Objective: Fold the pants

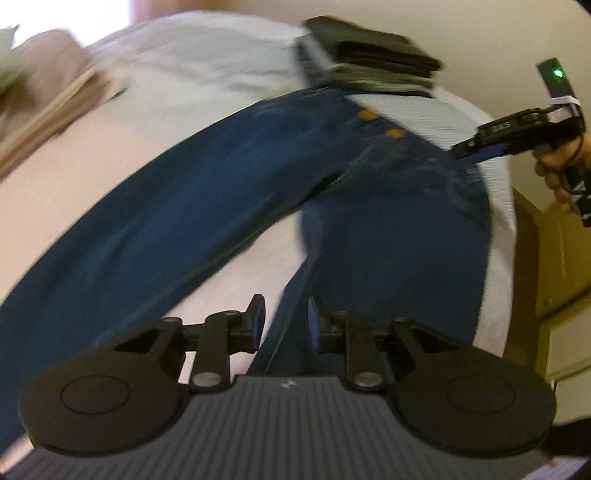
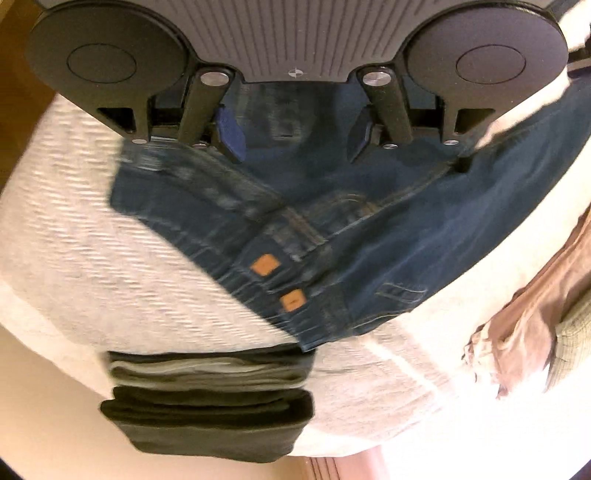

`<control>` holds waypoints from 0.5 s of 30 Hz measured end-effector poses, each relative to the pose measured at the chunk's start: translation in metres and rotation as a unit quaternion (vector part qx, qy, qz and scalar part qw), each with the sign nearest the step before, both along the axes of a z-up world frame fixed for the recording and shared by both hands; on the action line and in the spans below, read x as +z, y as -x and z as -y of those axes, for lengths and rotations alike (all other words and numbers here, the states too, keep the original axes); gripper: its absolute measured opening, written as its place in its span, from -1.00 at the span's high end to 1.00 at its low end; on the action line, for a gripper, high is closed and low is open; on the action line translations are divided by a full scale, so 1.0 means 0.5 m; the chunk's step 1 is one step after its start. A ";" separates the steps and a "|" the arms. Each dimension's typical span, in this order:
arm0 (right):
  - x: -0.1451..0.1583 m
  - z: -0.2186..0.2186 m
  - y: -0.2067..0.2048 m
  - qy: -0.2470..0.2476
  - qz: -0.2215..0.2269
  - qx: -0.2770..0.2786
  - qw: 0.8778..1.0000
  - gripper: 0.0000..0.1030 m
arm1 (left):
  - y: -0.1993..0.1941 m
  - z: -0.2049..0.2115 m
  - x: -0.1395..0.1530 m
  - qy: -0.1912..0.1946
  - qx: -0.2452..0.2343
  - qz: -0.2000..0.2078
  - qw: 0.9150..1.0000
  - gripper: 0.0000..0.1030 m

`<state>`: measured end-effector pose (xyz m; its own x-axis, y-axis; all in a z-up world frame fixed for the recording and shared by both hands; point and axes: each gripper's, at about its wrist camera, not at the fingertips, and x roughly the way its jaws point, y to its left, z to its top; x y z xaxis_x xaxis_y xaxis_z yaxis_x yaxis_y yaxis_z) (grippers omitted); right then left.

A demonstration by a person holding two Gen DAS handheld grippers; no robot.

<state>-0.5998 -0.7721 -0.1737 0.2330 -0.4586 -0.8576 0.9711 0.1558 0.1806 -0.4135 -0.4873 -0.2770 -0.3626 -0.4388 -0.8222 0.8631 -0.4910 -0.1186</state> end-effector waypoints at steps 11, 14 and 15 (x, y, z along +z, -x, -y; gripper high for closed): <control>-0.058 0.260 0.041 0.023 0.050 0.174 0.983 -0.13 | 0.221 0.159 -0.055 0.013 -0.016 0.026 0.999 0.54; -0.118 0.345 0.033 0.013 0.055 0.231 0.971 -0.12 | 0.268 0.212 -0.093 0.006 0.002 0.031 0.999 0.54; -0.136 0.368 0.034 0.011 0.065 0.243 0.968 -0.12 | 0.278 0.227 -0.107 0.001 0.008 0.042 0.999 0.54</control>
<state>-0.6166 -0.9563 -0.2416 0.5317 -0.2849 -0.7976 0.7512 0.5935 0.2888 -0.5524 -0.6006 -0.3303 -0.2847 -0.4450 -0.8491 0.8780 -0.4766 -0.0446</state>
